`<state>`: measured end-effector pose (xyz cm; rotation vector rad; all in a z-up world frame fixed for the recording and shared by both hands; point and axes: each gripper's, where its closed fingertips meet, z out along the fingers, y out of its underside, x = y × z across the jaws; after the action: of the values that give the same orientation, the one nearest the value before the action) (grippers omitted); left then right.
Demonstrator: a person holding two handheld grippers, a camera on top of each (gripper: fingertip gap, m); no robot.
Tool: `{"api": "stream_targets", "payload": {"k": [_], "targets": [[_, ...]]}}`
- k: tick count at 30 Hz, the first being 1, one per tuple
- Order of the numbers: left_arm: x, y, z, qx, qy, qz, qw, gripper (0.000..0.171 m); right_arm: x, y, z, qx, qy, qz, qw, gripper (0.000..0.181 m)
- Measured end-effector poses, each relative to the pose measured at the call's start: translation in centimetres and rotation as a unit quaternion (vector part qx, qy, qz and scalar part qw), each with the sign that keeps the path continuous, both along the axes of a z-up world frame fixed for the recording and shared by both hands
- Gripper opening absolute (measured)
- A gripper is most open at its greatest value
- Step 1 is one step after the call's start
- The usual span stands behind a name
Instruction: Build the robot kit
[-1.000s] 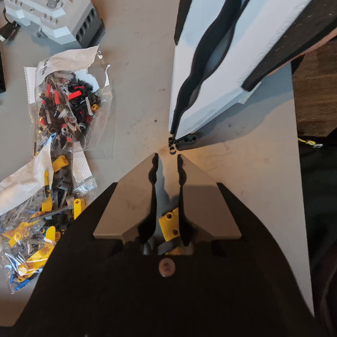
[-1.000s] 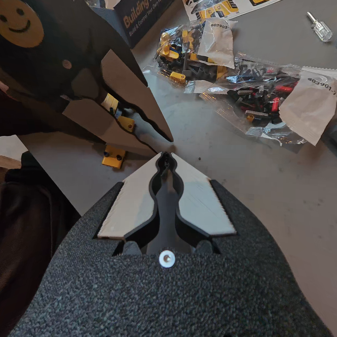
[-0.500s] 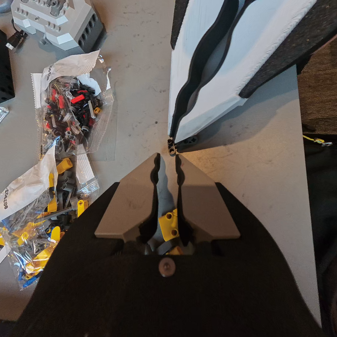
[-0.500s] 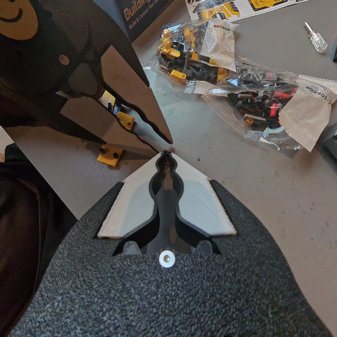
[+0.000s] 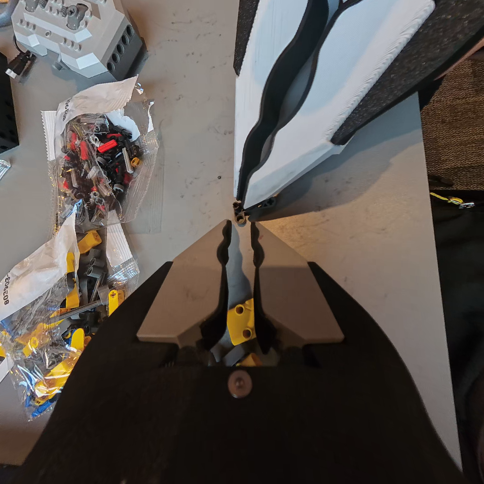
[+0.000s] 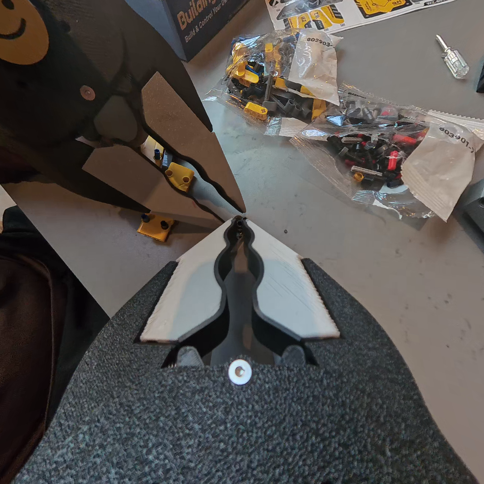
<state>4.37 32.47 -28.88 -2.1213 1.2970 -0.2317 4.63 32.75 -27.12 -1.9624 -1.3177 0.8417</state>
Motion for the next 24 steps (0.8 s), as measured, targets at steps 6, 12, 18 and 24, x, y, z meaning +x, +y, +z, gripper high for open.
{"api": "stream_targets", "payload": {"k": [6, 12, 18, 24], "targets": [[0.01, -0.05, 0.01, 0.001, 0.001, -0.002, 1.0, 0.012, -0.01, -0.03, 0.14, -0.002, 0.006, 0.0, 1.0, 0.004], [0.1, -0.1, 0.02, -0.001, -0.001, -0.003, 1.0, 0.013, -0.06, -0.17, 0.17, -0.002, 0.007, 0.004, 1.0, 0.004], [0.07, -0.29, 0.08, -0.003, 0.0, -0.008, 1.0, 0.011, -0.23, -0.36, 0.22, -0.016, 0.013, 0.005, 1.0, 0.004], [0.48, -0.6, 0.37, -0.009, -0.011, -0.012, 1.0, 0.011, 0.01, -0.36, 0.33, -0.027, 0.02, 0.0, 0.999, 0.004]]}}
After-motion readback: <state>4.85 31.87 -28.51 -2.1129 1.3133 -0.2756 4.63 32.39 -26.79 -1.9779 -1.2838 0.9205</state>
